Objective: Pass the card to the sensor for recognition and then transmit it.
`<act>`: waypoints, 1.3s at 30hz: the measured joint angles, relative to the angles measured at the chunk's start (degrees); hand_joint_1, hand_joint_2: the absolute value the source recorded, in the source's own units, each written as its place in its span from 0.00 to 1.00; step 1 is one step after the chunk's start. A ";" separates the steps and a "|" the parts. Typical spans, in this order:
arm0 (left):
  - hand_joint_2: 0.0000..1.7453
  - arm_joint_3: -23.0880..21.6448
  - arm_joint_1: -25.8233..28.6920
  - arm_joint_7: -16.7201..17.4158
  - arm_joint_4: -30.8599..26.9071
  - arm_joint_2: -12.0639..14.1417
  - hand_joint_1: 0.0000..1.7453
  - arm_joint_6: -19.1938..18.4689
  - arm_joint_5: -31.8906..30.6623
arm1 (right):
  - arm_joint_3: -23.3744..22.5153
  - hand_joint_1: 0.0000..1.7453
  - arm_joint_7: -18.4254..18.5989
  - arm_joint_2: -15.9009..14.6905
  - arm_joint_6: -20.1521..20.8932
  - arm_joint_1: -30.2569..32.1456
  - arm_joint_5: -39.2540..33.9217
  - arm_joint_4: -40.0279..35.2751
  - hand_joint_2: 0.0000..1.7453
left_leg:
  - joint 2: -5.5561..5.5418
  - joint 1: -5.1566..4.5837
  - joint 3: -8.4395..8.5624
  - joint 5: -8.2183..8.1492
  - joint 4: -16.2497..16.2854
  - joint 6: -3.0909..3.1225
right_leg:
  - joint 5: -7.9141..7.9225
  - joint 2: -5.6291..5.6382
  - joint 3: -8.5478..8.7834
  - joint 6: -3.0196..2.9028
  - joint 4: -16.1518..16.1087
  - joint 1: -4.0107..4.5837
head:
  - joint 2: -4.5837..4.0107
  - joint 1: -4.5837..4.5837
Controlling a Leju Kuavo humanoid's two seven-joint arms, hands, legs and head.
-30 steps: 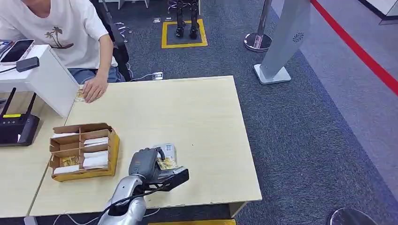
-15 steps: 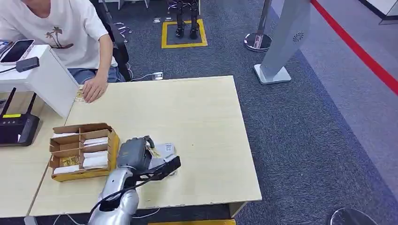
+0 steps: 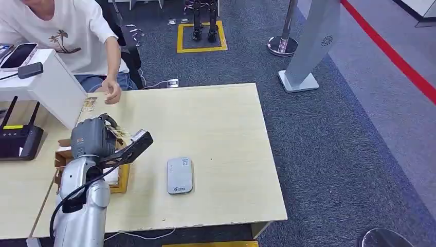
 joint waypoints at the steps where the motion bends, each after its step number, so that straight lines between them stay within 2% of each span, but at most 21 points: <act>1: 1.00 0.39 -0.27 0.00 -0.17 0.19 1.00 0.02 -0.28 | 0.04 0.00 0.00 0.00 0.02 -0.01 0.00 0.00 0.00 | 0.00 0.00 -0.01 0.00 0.00 0.00 | 0.00 -0.01 0.00 0.00 0.00 0.00 | 0.00 0.02; 7: 1.00 3.17 -2.82 0.13 -0.44 2.17 1.00 -0.39 -1.07 | 0.50 0.00 -0.26 0.00 0.09 0.01 0.00 0.02 0.00 | 0.01 0.04 0.01 0.01 0.00 -0.01 | 0.00 0.00 0.00 0.00 0.01 0.00 | 0.00 -0.02; 14: 1.00 9.00 -7.16 0.68 0.63 5.69 1.00 -3.04 -4.28 | 1.05 0.00 -0.46 -0.09 0.09 0.00 0.00 0.02 0.00 | 0.02 0.06 0.02 0.03 0.00 -0.03 | 0.00 0.03 -0.01 -0.01 0.02 0.01 | 0.00 -0.02; 20: 1.00 12.85 -9.86 0.70 2.30 8.02 1.00 -3.24 -4.81 | 1.33 0.00 -0.61 -0.15 0.02 -0.01 0.00 0.04 0.00 | 0.02 0.04 0.01 0.03 0.00 -0.03 | 0.00 0.02 -0.01 -0.01 0.02 0.01 | 0.00 0.00; 26: 1.00 14.99 -11.37 0.66 3.15 9.05 1.00 -3.61 -4.89 | 1.38 0.00 -0.61 -0.15 0.00 -0.03 0.00 0.04 0.00 | 0.02 0.03 0.01 0.02 0.00 -0.03 | 0.00 0.02 -0.01 -0.01 0.01 0.01 | 0.00 0.00; 39: 1.00 15.87 -11.47 0.00 3.26 9.20 1.00 -4.31 -4.90 | 1.38 0.00 -0.87 -0.15 -0.07 -0.04 0.00 0.07 0.00 | 0.02 0.04 0.01 0.02 0.00 -0.03 | 0.00 0.03 -0.02 -0.01 0.01 0.01 | 0.00 -0.02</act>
